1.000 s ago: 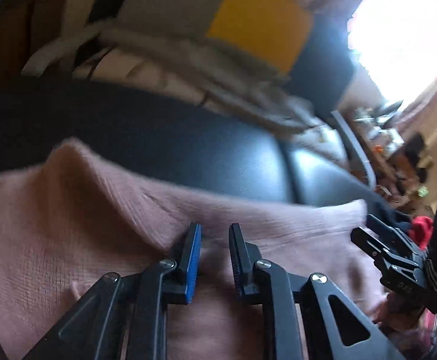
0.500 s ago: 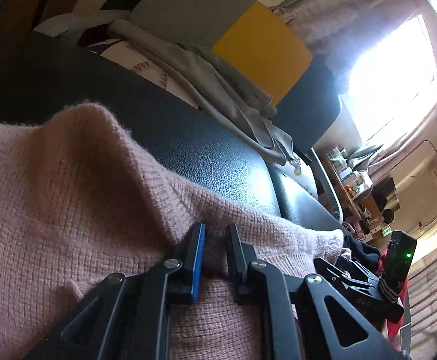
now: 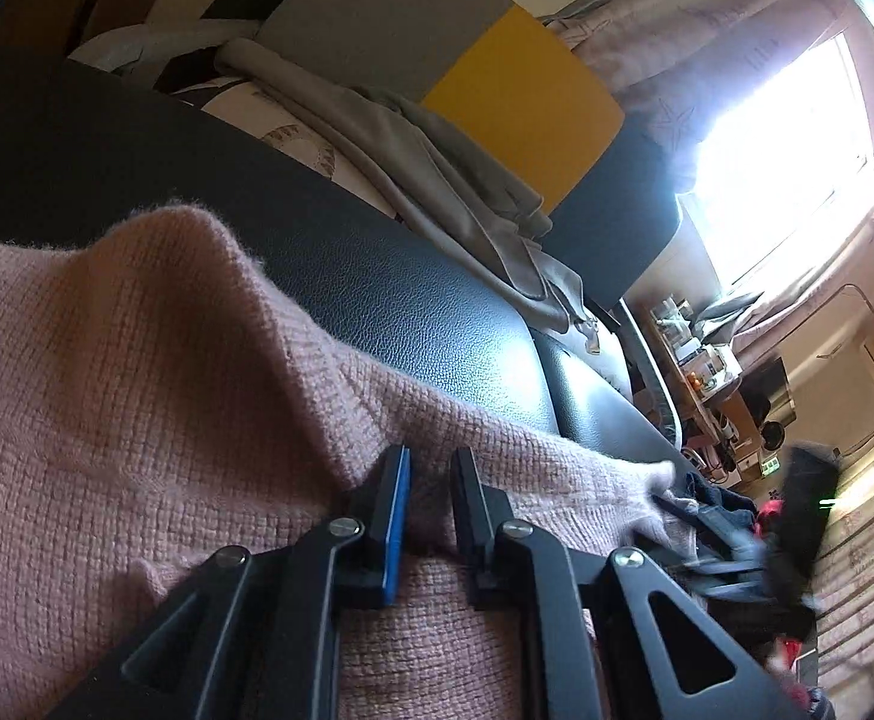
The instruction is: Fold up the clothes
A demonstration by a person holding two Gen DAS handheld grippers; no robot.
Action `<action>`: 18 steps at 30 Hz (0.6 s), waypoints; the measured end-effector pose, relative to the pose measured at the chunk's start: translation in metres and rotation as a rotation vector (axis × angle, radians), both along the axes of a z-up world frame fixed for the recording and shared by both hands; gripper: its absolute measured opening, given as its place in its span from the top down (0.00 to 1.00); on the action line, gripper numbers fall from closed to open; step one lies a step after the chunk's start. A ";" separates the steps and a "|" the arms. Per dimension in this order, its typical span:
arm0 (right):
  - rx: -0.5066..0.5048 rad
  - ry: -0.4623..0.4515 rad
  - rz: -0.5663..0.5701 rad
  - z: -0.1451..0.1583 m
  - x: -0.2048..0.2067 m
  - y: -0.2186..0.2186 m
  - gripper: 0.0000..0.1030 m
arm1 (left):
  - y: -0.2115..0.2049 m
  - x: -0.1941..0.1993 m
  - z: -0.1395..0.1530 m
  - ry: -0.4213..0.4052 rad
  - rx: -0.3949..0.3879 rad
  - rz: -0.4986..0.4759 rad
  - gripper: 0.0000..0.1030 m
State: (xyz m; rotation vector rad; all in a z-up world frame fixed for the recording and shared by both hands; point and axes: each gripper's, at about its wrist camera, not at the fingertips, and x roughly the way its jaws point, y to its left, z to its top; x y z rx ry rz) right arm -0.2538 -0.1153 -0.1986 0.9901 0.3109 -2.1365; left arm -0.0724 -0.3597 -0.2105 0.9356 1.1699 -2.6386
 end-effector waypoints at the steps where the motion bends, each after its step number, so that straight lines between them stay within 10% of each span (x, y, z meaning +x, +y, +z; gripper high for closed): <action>1: 0.017 -0.006 -0.010 -0.006 -0.002 -0.002 0.00 | 0.000 0.000 0.000 0.002 0.002 0.000 0.87; 13: 0.073 0.006 -0.040 -0.004 0.003 -0.007 0.00 | -0.001 0.015 0.014 -0.017 0.001 0.041 0.80; 18: 0.068 0.059 -0.090 0.011 0.018 0.005 0.00 | -0.011 0.094 0.048 0.056 -0.019 0.173 0.79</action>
